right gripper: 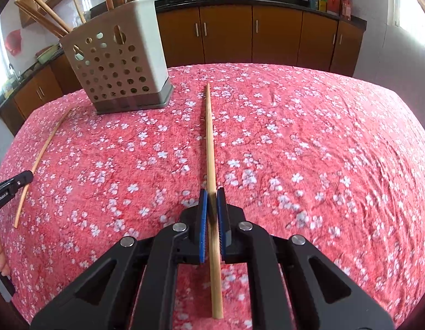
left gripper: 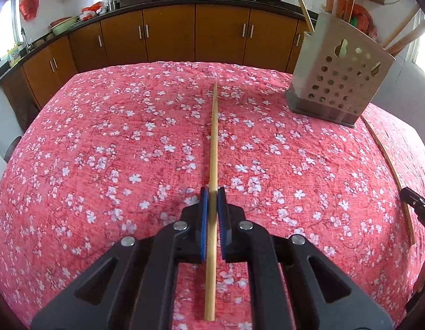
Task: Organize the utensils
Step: 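Close the right tool on a chopstick while the left tool grasps the last chopstick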
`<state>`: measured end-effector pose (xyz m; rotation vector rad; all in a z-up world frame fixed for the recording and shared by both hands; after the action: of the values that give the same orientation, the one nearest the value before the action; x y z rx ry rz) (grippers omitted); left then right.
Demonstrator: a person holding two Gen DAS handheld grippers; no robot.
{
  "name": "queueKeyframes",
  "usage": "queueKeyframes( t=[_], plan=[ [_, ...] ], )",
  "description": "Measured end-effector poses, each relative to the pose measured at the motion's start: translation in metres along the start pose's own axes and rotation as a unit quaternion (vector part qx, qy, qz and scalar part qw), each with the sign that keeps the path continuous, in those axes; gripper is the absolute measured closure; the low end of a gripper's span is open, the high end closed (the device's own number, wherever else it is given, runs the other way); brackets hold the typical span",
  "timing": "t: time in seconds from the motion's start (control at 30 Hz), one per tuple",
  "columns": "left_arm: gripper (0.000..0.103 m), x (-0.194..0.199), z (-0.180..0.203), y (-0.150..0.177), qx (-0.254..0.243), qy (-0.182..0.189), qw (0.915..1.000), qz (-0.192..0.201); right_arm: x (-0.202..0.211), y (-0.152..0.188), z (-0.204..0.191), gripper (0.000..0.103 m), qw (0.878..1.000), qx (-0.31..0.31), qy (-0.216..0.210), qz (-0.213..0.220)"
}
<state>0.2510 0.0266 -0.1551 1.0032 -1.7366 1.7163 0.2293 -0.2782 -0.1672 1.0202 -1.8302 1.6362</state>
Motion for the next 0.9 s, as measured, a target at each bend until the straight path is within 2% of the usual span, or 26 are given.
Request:
queueKeyframes(
  t=[0.17, 0.9],
  plan=[
    [0.092, -0.0017, 0.0024, 0.0003, -0.004, -0.001, 1.0000, 0.004, -0.0032, -0.0021, -0.0013, 0.094, 1.000, 0.012, 0.006, 0.004],
    [0.092, 0.0003, 0.0027, 0.0002, 0.012, 0.016, 0.9998, 0.003, -0.0030, -0.0016, -0.0002, 0.094, 1.000, -0.006, 0.000, 0.008]
  ],
)
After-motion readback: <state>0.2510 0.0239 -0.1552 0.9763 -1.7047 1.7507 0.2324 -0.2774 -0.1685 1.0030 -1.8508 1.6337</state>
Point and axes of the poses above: each gripper's, at about its wrist camera, not at the fingertips, and x roughly against the way its jaws point, z to its right, y to its underside, the point moved 9 cm from there along -x, roughly the way its jaws point, and after that the axes turned 9 degrees about -y, right-handed, at the moved point
